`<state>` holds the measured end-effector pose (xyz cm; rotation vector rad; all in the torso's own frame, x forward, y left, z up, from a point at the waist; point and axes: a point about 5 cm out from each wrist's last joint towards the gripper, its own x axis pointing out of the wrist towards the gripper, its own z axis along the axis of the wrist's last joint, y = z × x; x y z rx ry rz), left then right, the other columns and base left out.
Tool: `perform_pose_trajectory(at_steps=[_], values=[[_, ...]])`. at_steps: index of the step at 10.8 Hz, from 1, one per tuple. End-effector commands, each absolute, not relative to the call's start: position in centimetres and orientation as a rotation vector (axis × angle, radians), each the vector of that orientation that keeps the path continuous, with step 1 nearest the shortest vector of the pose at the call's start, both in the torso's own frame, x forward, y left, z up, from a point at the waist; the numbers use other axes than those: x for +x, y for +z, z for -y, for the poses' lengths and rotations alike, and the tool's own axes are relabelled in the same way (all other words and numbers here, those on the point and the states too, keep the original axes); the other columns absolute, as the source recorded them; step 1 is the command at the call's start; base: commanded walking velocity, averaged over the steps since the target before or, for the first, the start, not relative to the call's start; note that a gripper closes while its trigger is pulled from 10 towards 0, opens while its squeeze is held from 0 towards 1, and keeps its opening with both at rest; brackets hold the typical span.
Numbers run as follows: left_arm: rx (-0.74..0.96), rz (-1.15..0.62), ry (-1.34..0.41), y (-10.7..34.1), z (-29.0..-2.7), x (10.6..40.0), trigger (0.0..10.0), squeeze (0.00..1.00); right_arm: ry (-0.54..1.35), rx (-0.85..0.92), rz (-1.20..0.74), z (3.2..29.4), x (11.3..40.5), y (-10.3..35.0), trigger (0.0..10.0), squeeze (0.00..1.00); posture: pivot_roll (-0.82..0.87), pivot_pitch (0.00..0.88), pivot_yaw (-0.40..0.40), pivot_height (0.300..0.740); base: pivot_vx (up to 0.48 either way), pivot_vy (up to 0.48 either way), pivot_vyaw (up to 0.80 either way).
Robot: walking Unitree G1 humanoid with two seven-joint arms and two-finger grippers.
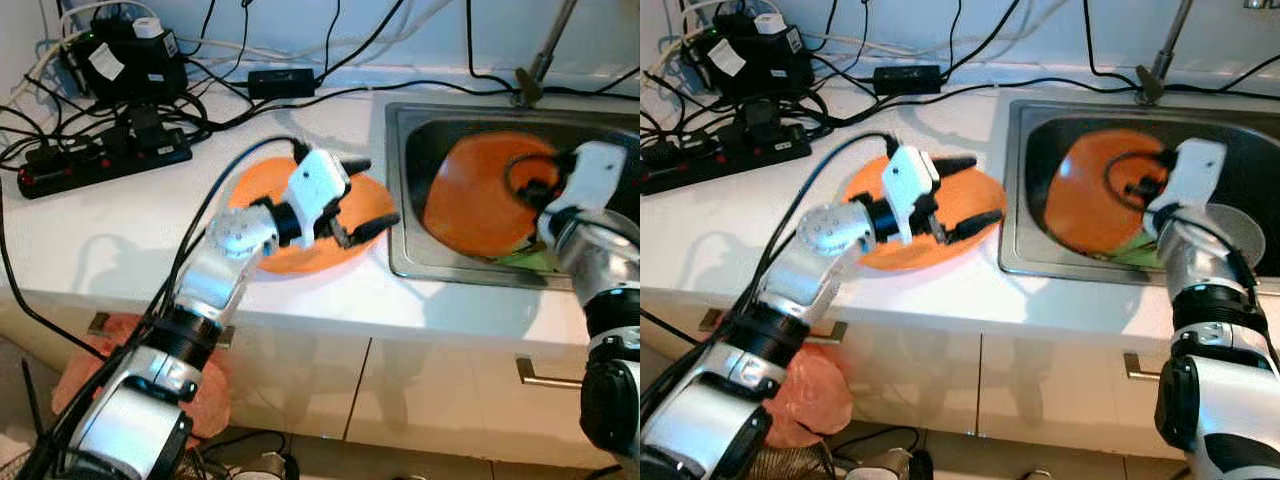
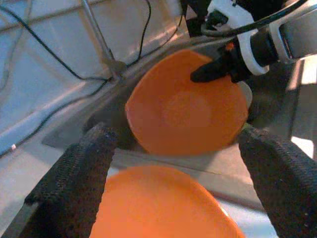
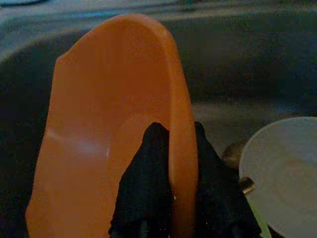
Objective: Kitchen organization
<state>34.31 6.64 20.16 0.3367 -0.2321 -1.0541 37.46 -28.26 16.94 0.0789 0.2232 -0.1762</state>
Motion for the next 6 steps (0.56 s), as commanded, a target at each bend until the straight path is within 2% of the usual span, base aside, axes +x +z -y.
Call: perform_pose_trajectory(at_steps=[1, 2, 3, 4, 5, 6], values=[[0.353, 0.242, -1.06, 20.65, -6.55, 34.23, 10.0, 1.0, -0.176, 0.033, -0.169, 28.78, 37.81, 18.6, 0.0, 0.0, 0.07, 0.048, 0.062, 0.74, 0.0, 0.0, 0.0], [0.354, 0.232, -1.064, 20.63, -6.57, 34.22, 10.0, 1.0, -0.175, -0.026, -0.199, 29.05, 37.72, 18.11, 3.5, 0.0, 0.08, 0.05, 0.063, 0.74, 0.0, 0.0, 0.0], [0.358, 0.219, -1.075, 20.51, -6.63, 34.13, 10.0, 1.0, -0.171, -0.061, -0.209, 29.15, 37.72, 17.98, 4.0, 0.0, 0.08, 0.05, 0.063, 0.74, 0.0, 0.0, 0.0], [0.364, 0.204, -1.094, 20.29, -6.66, 33.96, 10.0, 1.0, -0.167, -0.1, -0.216, 29.14, 37.77, 17.96, 7.2, 0.0, 0.08, 0.05, 0.063, 0.74, 0.0, 0.0, 0.0], [0.365, 0.197, -1.102, 20.19, -6.68, 33.86, 10.0, 1.0, -0.163, -0.136, -0.224, 29.1, 37.85, 17.95, 10.0, 0.0, 0.08, 0.051, 0.065, 0.74, 0.0, 0.0, 0.0], [0.365, 0.194, -1.104, 20.22, -6.66, 33.85, 10.0, 1.0, -0.159, -0.113, -0.224, 28.94, 37.95, 17.87, 10.0, 0.04, 0.08, 0.051, 0.067, 0.74, 0.0, 0.0, 0.0]])
